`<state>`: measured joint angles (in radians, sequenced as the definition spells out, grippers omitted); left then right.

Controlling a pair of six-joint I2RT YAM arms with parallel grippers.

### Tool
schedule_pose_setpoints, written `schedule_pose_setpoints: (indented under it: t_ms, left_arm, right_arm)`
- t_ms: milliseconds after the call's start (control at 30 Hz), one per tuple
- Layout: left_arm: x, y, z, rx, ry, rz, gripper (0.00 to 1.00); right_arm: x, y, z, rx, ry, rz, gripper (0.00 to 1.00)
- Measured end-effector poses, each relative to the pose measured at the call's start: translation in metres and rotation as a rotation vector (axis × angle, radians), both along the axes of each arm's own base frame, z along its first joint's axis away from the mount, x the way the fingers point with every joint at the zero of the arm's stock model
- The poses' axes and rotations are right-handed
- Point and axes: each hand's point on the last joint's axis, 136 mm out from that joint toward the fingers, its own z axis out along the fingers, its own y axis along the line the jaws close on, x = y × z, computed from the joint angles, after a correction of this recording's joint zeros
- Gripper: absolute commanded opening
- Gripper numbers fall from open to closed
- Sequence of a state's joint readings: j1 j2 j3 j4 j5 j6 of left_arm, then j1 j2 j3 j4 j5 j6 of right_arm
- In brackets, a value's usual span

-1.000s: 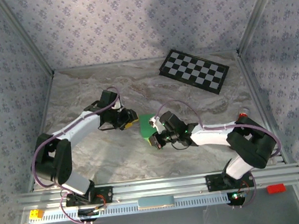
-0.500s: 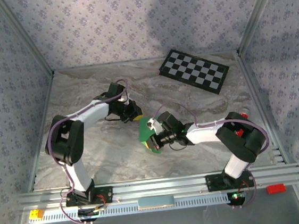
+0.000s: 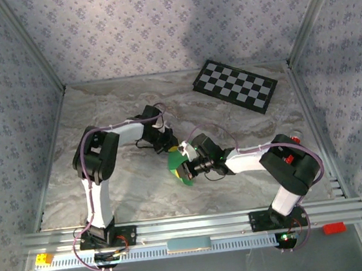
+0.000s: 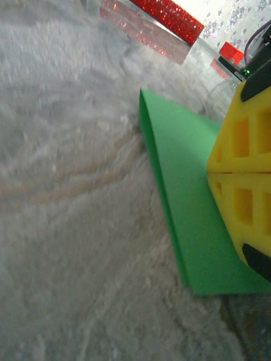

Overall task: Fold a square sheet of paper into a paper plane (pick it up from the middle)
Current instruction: Third fold the triangle at the center of the table.

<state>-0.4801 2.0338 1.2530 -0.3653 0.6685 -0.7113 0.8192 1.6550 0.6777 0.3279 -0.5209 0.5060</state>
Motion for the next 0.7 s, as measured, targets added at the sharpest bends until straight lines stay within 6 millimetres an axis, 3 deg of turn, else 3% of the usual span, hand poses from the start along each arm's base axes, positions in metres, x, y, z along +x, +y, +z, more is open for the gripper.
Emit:
schedule_pose_setpoints:
  t_ms: [700]
  left_arm:
    - [-0.003,0.001,-0.004,-0.003,-0.020,-0.032,0.04]
  right_arm:
    - [0.022,-0.023,-0.016,-0.079,0.058,-0.090,0.00]
